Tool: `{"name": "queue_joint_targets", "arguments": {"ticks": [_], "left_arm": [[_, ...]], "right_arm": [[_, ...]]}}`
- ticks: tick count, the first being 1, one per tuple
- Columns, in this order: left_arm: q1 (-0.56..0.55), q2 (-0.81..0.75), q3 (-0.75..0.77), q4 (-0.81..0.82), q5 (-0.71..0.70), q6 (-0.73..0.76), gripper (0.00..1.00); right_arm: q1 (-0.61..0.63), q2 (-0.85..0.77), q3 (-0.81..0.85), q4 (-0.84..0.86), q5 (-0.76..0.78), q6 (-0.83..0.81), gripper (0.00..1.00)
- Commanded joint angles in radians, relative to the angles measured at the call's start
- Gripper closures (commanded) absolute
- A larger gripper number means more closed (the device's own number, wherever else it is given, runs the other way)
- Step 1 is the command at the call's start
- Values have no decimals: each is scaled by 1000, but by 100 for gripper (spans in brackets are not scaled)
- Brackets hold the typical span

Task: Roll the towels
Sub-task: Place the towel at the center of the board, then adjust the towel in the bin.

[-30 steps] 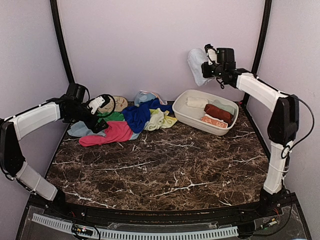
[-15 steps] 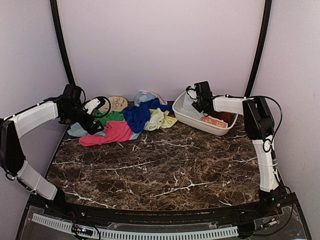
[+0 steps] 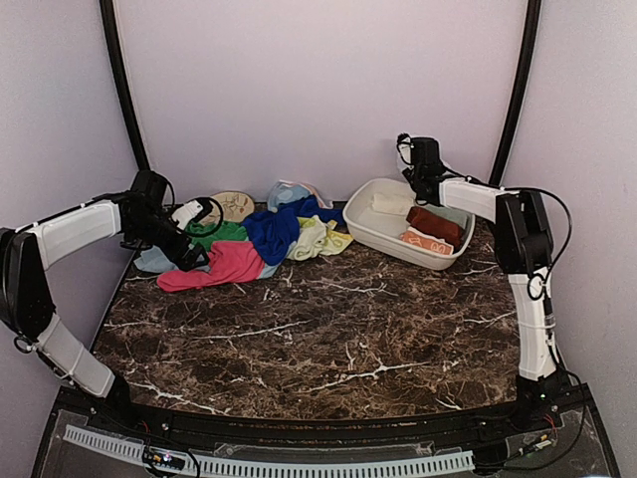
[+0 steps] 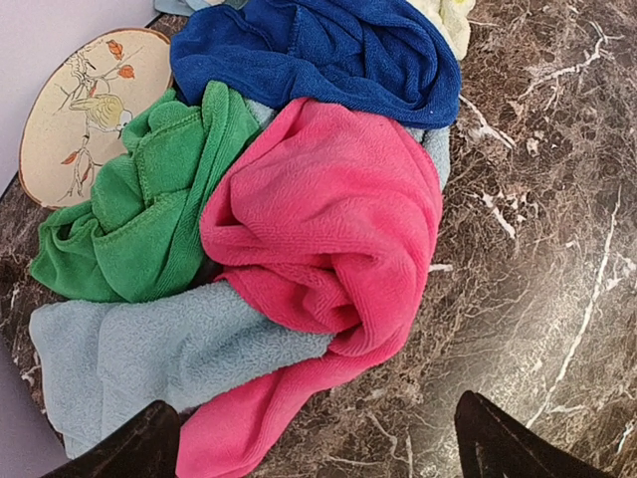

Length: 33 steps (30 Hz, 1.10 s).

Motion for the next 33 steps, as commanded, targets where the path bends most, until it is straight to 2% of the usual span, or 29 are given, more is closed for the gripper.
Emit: {"name": "queue_joint_targets", "arguments": {"ticks": [1, 5, 8, 11, 15, 22, 26, 33], "left_arm": [[5, 23, 27, -29, 14, -20, 1], [7, 45, 36, -31, 21, -26, 1], [13, 59, 51, -47, 30, -26, 1], [27, 69, 66, -62, 36, -29, 1], [37, 65, 73, -67, 37, -20, 1], [49, 58, 70, -67, 32, -13, 1], [53, 54, 62, -69, 38, -13, 1], [54, 60, 50, -62, 40, -13, 1]], "right_arm": [[-18, -60, -67, 189, 104, -17, 100], [-1, -33, -101, 182, -37, -92, 100], [29, 24, -86, 103, -144, -133, 100], [49, 76, -56, 20, -216, -102, 100], [68, 77, -94, -33, -324, -81, 100], [72, 105, -70, -203, -399, -83, 100], [67, 153, 8, -329, -413, -64, 100], [66, 78, -147, -235, -445, -107, 100]]}}
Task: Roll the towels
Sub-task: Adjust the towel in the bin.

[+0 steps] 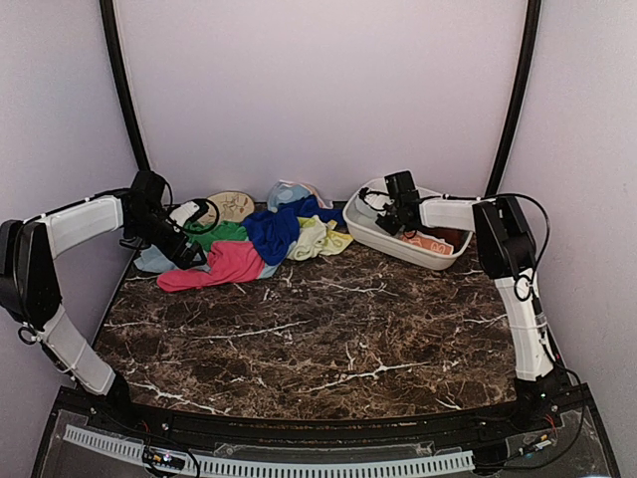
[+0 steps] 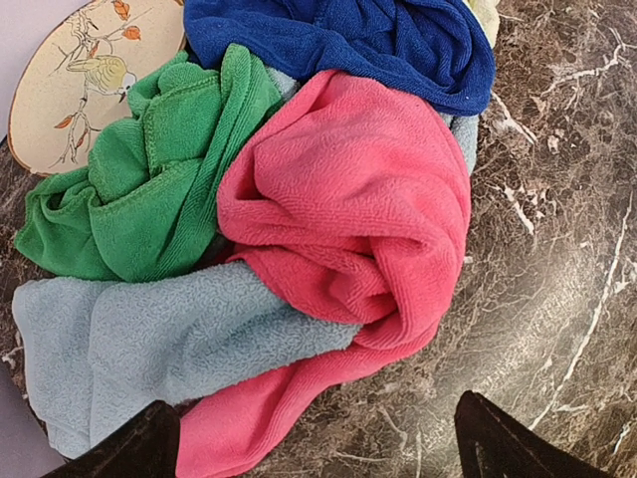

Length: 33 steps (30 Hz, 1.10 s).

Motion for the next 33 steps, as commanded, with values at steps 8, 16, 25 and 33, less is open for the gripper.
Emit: {"name": "queue_joint_targets", "arguments": {"ticks": [8, 16, 25, 33], "left_arm": [[7, -8, -30, 6, 24, -3, 1], [11, -2, -24, 8, 44, -8, 1], [14, 2, -21, -10, 58, 0, 1], [14, -2, -14, -20, 88, 2, 1]], "right_arm": [[-3, -188, -294, 164, -75, -93, 100], [-19, -83, -106, -110, -128, -119, 100], [-36, -56, 8, -165, -165, 52, 77], [-69, -168, -31, -128, -290, 198, 44]]}}
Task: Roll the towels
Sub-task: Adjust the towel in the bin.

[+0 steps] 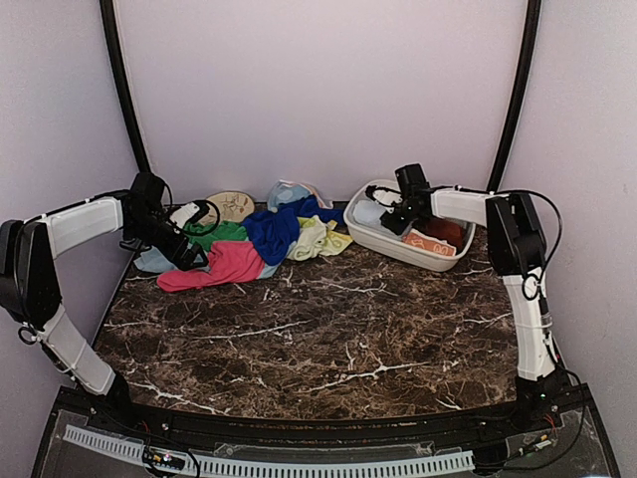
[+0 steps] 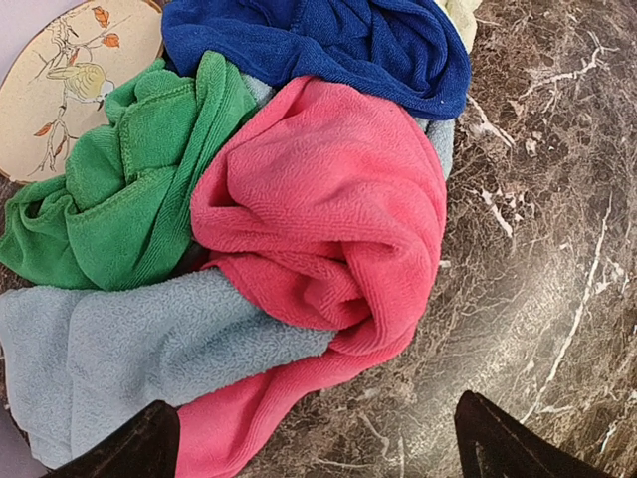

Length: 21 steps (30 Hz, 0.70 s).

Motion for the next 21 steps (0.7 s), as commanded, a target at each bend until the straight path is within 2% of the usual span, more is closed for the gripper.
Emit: {"name": "queue_joint_targets", "arguments": {"ticks": [1, 2, 3, 7, 9, 12, 13, 14, 17, 21], "left_arm": [[7, -2, -1, -26, 34, 3, 1], [7, -4, 0, -28, 35, 5, 1], [9, -5, 2, -31, 35, 6, 1], [11, -16, -3, -30, 38, 8, 1], [12, -16, -7, -29, 37, 6, 1], [13, -14, -7, -32, 37, 5, 1], [13, -15, -6, -32, 38, 4, 1], [13, -18, -6, -33, 38, 4, 1], [16, -20, -1, -35, 41, 2, 1], [18, -14, 6, -42, 50, 3, 1]], "right_arm": [[-23, -117, -32, 59, -113, 123, 23], [-24, -121, -23, 52, -119, 128, 3], [-24, -120, -10, 42, -122, 133, 0], [-23, -112, 21, 39, -138, 162, 1], [-22, -104, 35, 58, -157, 187, 5], [-17, -61, 92, 33, -226, 226, 23], [-16, -40, 116, 14, -248, 237, 35], [-14, -18, 146, -6, -264, 247, 42], [-15, 32, 195, -49, -297, 281, 59], [-14, 14, 135, -31, -346, 319, 84]]}}
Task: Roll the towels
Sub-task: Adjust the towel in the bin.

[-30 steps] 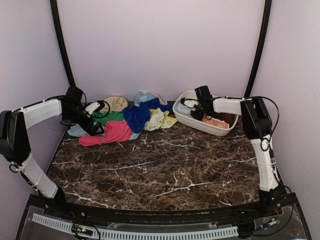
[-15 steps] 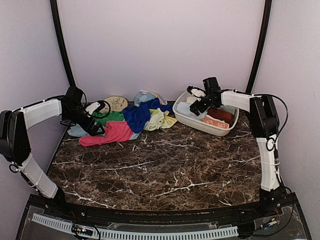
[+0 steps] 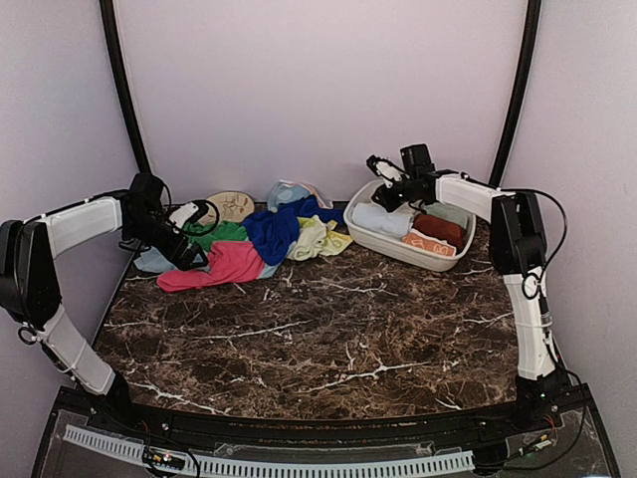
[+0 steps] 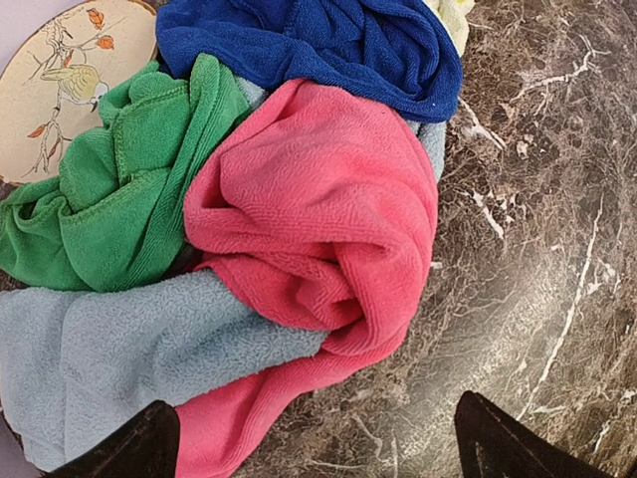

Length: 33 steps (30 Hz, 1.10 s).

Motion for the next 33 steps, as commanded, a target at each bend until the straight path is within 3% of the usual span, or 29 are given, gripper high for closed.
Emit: {"name": "queue_joint_targets", "arguments": {"ticks": [1, 6, 11, 19, 28, 33], "left_arm": [[11, -11, 6, -36, 24, 3, 1], [13, -1, 11, -37, 29, -2, 1], [13, -1, 9, -39, 29, 1, 1], [18, 4, 12, -41, 15, 0, 1], [34, 27, 16, -52, 12, -1, 1], [48, 16, 5, -43, -5, 12, 1]], "right_arm": [[6, 2, -58, -7, -94, 66, 90], [7, 15, -65, -88, -154, 90, 100], [-3, 43, -69, -132, -113, 126, 100], [-62, 156, 56, -200, -23, 192, 100], [-71, 125, 65, -111, 78, 263, 100], [-54, 13, -78, -21, 55, 266, 90]]}}
